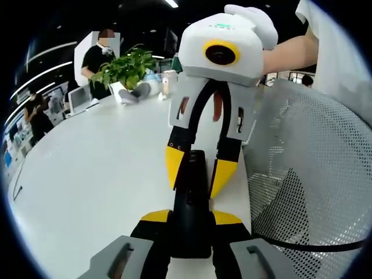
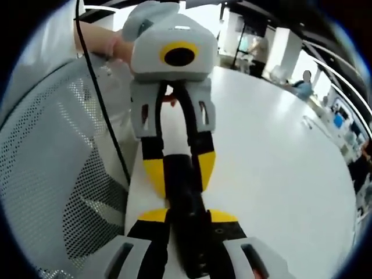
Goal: Press the specified remote control buttons in sequence, fully releasing each button before pressing the next.
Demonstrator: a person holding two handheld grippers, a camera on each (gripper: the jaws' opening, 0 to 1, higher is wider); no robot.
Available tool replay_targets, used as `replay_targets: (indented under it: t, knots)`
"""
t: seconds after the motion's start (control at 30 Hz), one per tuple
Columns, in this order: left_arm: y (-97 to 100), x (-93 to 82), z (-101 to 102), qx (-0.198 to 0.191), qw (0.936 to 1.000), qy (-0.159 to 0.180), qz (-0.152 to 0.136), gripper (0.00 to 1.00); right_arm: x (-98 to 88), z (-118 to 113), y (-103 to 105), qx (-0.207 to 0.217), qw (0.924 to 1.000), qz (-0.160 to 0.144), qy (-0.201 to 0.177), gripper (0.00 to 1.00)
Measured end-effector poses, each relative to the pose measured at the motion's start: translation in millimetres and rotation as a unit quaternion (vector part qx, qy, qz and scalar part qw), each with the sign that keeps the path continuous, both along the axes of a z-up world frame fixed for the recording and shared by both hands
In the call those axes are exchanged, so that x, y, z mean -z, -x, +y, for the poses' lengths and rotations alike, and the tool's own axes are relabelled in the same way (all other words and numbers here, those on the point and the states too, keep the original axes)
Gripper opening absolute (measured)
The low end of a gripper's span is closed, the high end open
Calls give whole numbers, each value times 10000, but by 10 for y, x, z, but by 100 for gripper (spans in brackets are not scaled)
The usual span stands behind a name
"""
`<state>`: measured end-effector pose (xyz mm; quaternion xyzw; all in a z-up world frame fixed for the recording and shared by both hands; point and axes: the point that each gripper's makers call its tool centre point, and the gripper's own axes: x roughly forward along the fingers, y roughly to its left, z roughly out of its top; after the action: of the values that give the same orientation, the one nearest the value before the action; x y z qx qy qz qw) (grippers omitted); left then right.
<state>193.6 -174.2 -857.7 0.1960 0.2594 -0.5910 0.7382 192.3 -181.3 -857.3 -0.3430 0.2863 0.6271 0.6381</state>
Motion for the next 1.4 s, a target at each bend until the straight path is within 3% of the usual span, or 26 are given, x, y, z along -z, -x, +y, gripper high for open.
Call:
replay_targets:
  t: [0.43, 0.47, 0.53, 0.77, 0.87, 1.3, 1.4]
  knots:
    - [0, -2, -10, -35, 10000, -49, -20, 25, 11, -56, -23, 368, 9990, 71, -234, 22]
    - [2, -3, -11, -45, 10000, -58, -17, 25, 61, -101, -7, 483, 9986, 185, -92, 23]
    - [6, -2, -10, -57, 9999, -83, -35, 25, 55, -79, -6, 382, 9991, 33, -169, 23]
    - [8, -5, -8, -71, 9999, -77, -14, 26, 47, -74, 13, 518, 9982, 6, -286, 22]
    - [19, -10, -8, -49, 9997, -227, -11, 26, 43, -57, 28, 537, 9981, 56, -310, 21]
    - [-74, -18, 102, -589, 9978, -205, 230, 36, 42, -49, 21, 589, 9976, 56, -362, 21]
    - [-135, -68, 138, -806, 9965, -94, 207, 44, 42, -48, 20, 591, 9975, 55, -384, 21]
